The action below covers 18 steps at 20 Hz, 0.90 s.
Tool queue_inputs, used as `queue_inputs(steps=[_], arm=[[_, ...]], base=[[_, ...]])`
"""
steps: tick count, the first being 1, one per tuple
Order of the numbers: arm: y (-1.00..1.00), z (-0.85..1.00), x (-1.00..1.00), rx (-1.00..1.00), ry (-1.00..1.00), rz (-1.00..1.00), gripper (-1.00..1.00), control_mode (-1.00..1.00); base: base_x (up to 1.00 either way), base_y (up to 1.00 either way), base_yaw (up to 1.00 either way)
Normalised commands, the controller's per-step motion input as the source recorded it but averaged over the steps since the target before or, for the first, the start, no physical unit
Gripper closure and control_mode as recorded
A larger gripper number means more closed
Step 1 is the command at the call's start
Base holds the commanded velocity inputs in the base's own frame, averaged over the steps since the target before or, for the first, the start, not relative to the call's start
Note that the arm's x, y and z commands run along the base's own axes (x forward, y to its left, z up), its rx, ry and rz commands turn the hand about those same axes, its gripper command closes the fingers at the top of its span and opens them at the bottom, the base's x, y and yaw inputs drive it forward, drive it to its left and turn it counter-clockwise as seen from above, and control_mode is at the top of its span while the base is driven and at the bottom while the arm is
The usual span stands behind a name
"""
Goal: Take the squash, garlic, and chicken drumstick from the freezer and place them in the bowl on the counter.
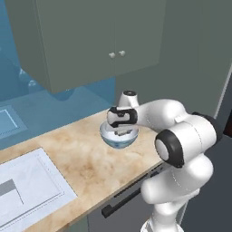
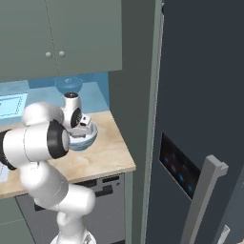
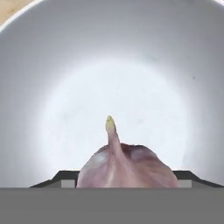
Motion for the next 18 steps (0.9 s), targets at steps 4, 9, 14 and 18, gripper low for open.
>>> queue_inputs(steps=[4, 9, 14, 18], arm=[[0.00, -0.21, 0.19, -0.01, 0.00, 0.00, 1.00, -1.00], [0.06, -0.20, 0.12, -0.02, 0.00, 0.00, -1.00, -1.00], [0.06, -0.07, 0.16, 0.00, 0.00, 0.00, -1.00, -1.00], [0.04, -0.01, 0.03, 0.00, 0.00, 0.00, -1.00, -1.00]], base=[[0.00, 0.00, 0.00], [0.00, 0.00, 0.00], [0.00, 0.00, 0.00], [0.00, 0.00, 0.00]])
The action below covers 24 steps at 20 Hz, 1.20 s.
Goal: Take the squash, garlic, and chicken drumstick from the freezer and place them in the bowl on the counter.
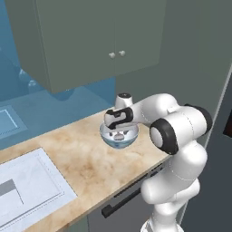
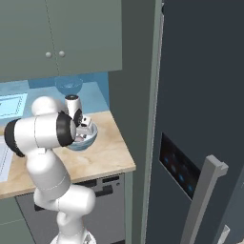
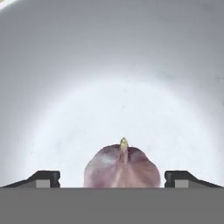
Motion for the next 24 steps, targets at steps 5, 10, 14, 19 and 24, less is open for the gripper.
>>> queue_inputs(steps=[5, 10, 14, 19, 24], arm=[[0.00, 0.00, 0.00, 0.00, -0.03, 0.00, -1.00, -1.00], [0.00, 0.01, -0.11, 0.00, -0.12, 0.00, -1.00, -1.00], [0.00, 0.09, -0.15, 0.00, -0.20, 0.00, -1.00, -1.00], [0.00, 0.28, -0.17, 0.01, -0.20, 0.00, -1.00, -1.00], [0.00, 0.54, -0.22, 0.03, -0.11, 0.00, -1.00, -1.00]], base=[[0.00, 0.00, 0.00], [0.00, 0.00, 0.00], [0.00, 0.00, 0.00], [0.00, 0.00, 0.00], [0.00, 0.00, 0.00]])
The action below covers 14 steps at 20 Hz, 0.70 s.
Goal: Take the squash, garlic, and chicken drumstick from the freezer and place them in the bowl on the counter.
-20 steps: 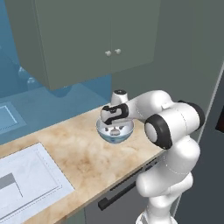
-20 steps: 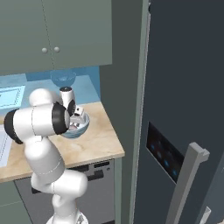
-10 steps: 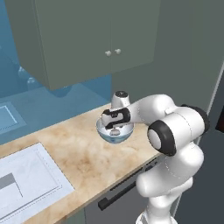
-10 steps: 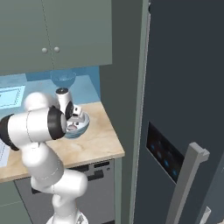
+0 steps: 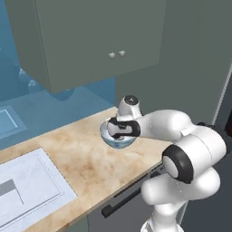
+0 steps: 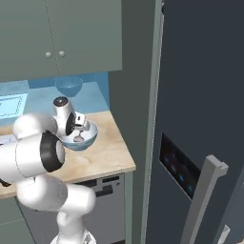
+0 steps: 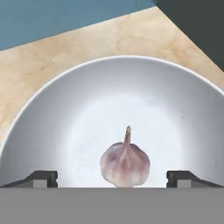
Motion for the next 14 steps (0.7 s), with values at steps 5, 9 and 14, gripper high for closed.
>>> queue_inputs(steps=[5, 9, 14], arm=[[-0.04, 0.68, -0.35, 0.07, -0.03, 0.00, -1.00, -1.00], [-0.16, 0.82, -0.56, 0.08, 0.00, 0.00, -1.00, -1.00], [-0.22, 0.67, -0.81, 0.05, 0.00, 0.00, -1.00, -1.00]], base=[[0.00, 0.00, 0.00], [0.00, 0.00, 0.00], [0.00, 0.00, 0.00]])
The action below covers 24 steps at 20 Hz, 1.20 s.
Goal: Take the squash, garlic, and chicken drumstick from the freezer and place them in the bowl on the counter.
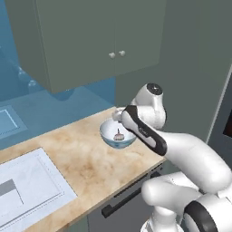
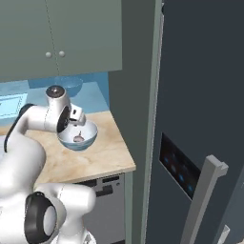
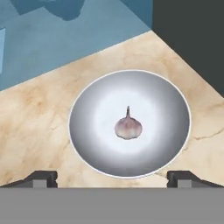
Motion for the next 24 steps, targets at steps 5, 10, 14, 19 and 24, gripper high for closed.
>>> queue_inputs(steps=[5, 10, 14, 19, 24], arm=[[-0.18, 0.55, -0.95, 0.01, 0.00, -0.01, -1.00, -1.00], [0.00, 0.35, -0.78, 0.00, -0.03, 0.00, -1.00, -1.00], [0.00, 0.44, -0.53, 0.00, -0.17, -0.01, -1.00, -1.00], [0.00, 0.57, -0.42, 0.00, -0.07, -0.08, -1.00, -1.00], [0.00, 0.64, -0.45, 0.00, -0.04, -0.12, -1.00, -1.00]], base=[[0.00, 0.00, 0.00], [0.00, 0.00, 0.00], [0.00, 0.00, 0.00], [0.00, 0.00, 0.00], [0.00, 0.00, 0.00]])
